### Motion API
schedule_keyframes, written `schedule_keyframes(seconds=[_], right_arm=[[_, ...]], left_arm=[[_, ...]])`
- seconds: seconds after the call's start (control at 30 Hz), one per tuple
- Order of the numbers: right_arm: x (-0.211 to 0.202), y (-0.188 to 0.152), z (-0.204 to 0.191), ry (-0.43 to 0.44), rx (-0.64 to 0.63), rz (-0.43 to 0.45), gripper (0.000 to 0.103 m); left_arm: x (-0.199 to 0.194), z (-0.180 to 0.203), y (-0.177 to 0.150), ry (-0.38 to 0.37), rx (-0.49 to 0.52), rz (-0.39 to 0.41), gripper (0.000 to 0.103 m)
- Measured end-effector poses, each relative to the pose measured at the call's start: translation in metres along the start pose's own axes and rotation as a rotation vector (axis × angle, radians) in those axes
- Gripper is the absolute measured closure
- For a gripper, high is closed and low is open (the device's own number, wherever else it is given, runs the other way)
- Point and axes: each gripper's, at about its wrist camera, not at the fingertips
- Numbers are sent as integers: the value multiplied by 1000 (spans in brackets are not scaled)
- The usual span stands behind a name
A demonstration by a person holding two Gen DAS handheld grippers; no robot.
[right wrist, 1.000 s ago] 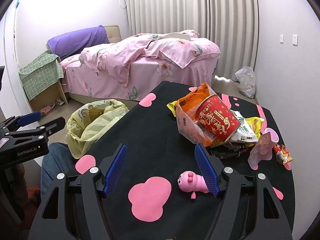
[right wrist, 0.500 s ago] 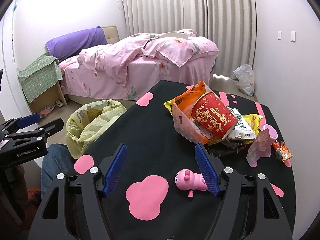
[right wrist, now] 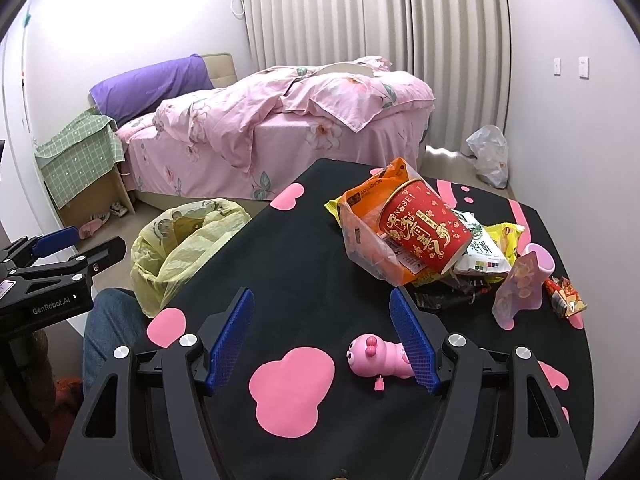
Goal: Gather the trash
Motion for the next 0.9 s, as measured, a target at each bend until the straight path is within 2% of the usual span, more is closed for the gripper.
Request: schedule_keyframes(seconds=[0.9], right_arm=[[-1, -1, 1, -2, 2, 2, 35]], left_arm=[[1, 3, 1, 0, 1, -2, 16]])
Point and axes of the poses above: each gripper's, at about its wrist camera, not at the fingertips, and x roughly the way its jaws point, z to its right, y to its top, and after that the axes turned 12 degrees about z, right-handed
